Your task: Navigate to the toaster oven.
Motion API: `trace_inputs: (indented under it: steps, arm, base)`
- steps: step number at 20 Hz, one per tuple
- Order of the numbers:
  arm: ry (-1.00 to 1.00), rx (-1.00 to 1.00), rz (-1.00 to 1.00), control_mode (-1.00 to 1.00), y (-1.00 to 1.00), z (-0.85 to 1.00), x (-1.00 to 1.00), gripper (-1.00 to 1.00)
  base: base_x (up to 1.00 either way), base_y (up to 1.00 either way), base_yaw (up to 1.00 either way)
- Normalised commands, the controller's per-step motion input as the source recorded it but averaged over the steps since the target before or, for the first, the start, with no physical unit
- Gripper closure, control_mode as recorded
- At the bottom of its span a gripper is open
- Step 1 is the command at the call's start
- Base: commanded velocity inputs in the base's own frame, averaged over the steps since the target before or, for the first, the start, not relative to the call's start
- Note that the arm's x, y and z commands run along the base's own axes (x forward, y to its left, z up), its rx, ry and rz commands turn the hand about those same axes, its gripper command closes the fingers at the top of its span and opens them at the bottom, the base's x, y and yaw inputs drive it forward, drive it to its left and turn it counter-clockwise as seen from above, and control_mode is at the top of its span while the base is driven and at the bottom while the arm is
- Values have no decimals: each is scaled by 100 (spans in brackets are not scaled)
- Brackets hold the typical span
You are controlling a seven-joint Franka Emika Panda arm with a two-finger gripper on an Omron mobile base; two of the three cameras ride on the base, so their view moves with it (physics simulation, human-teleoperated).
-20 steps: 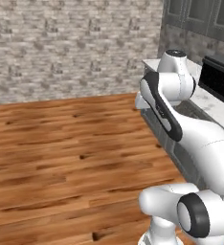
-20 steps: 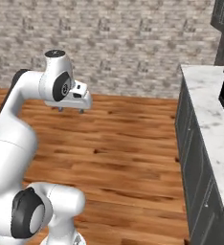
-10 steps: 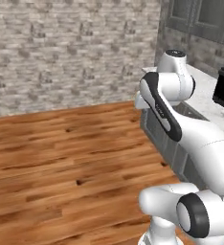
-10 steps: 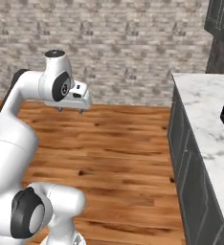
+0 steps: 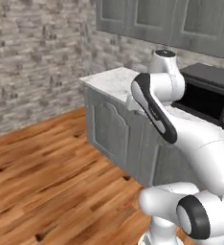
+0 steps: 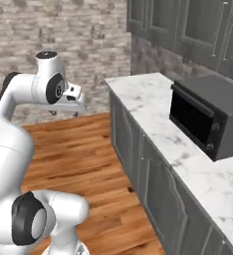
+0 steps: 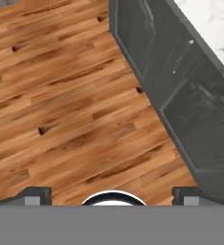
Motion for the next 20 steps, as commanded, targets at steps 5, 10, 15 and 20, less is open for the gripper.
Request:
trace_inputs:
  steps: [5,10,15,20]
  arm:
    - [0,0,0,100,0,0,0,-100]
    - [0,0,0,100,0,0,0,-100]
    - [0,0,0,100,0,0,0,-100]
    - [0,0,0,100,0,0,0,-100]
  base:
    - [54,6,-89]
    - [59,8,-87]
    - [69,30,-86]
    - [28,55,-67]
